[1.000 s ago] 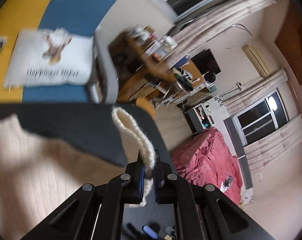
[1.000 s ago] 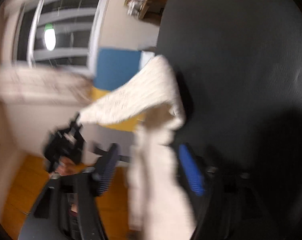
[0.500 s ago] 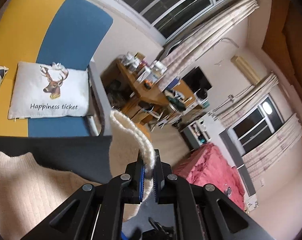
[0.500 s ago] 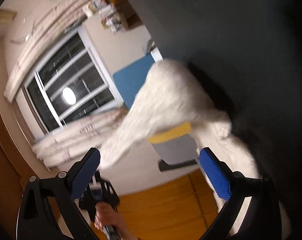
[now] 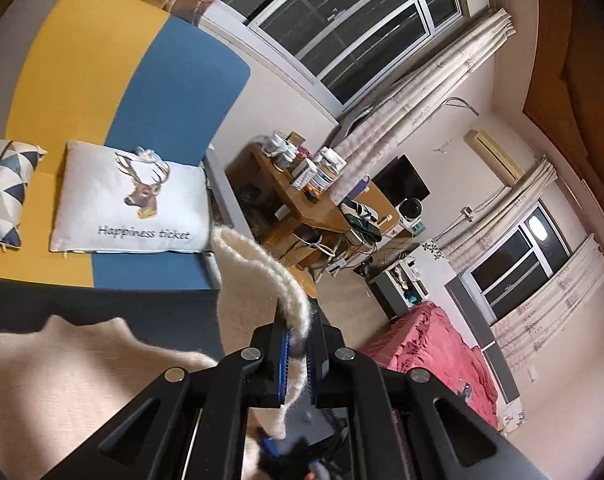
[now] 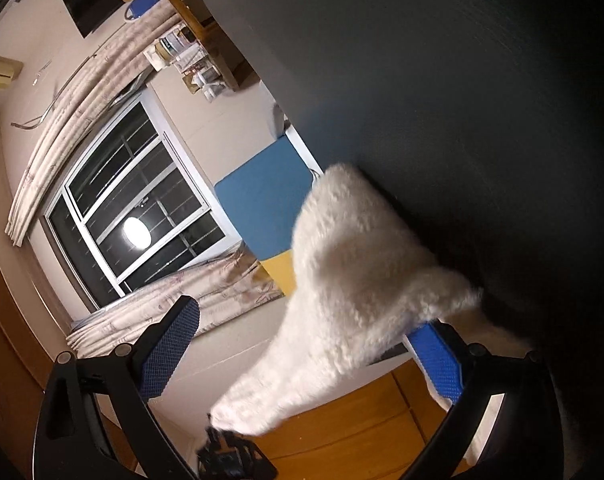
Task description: Fold clothes
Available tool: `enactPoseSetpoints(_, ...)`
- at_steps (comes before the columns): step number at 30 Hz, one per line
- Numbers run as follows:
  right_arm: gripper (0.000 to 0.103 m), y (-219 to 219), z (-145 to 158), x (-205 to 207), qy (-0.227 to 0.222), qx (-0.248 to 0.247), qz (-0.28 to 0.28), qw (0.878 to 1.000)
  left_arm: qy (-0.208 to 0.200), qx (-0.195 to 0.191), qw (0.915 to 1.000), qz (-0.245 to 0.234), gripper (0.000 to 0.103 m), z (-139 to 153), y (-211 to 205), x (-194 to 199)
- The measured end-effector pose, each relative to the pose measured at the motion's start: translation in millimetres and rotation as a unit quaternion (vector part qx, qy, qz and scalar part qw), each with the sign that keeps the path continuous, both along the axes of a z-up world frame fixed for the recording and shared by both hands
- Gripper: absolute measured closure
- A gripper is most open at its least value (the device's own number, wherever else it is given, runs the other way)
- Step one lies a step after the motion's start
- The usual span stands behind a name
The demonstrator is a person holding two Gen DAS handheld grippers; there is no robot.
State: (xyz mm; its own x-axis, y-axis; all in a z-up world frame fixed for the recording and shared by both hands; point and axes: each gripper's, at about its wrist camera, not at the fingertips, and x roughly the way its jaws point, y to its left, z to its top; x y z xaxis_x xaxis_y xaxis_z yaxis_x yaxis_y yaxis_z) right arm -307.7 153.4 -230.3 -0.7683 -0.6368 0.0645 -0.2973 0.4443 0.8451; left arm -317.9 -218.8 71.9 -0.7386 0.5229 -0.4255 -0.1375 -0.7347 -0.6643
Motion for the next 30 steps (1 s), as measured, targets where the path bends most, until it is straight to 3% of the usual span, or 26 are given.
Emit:
enactPoseSetpoints(4, 0.001, 4.7, 6.3, -4.5, 0.015, 0.046, 0.006, 0.999, -0.009, -0.009, 0.9998, 0.012, 0.098, -23.2, -23.1, 21.4)
enactPoseSetpoints(11, 0.001, 5.9, 16.6, -8.4, 0.032, 0.118, 0.04, 0.992, -0.103, 0.011, 0.9925, 0.065, 0.098, -129.1, -78.6, 66.4)
enactPoseSetpoints(15, 0.001, 2.2, 29.6, -14.9, 0.053, 0.191, 0.092, 0.976, -0.161, 0.014, 0.9816, 0.103, 0.098, -195.3, -103.7, 96.5)
enactPoseSetpoints(19, 0.001, -4.9, 34.4, -20.5, 0.063, 0.243, 0.133, 0.959, -0.207, -0.009, 0.9724, 0.107, 0.097, -238.7, -109.4, 109.6)
enactPoseSetpoints(22, 0.001, -10.3, 37.0, -22.3, 0.069, 0.268, 0.154, 0.948, -0.227, 0.013, 0.9689, 0.098, 0.091, -258.8, -117.8, 111.4)
enactPoseSetpoints(26, 0.001, -12.0, 39.6, -21.9, 0.071, 0.276, 0.155, 0.946, -0.23, 0.071, 0.9652, 0.103, 0.084, -266.6, -135.1, 113.7)
enactPoseSetpoints(30, 0.001, -11.7, 38.7, -23.2, 0.078, 0.268, 0.154, 0.948, -0.227, 0.067, 0.9673, 0.091, 0.083, -263.2, -144.2, 109.4)
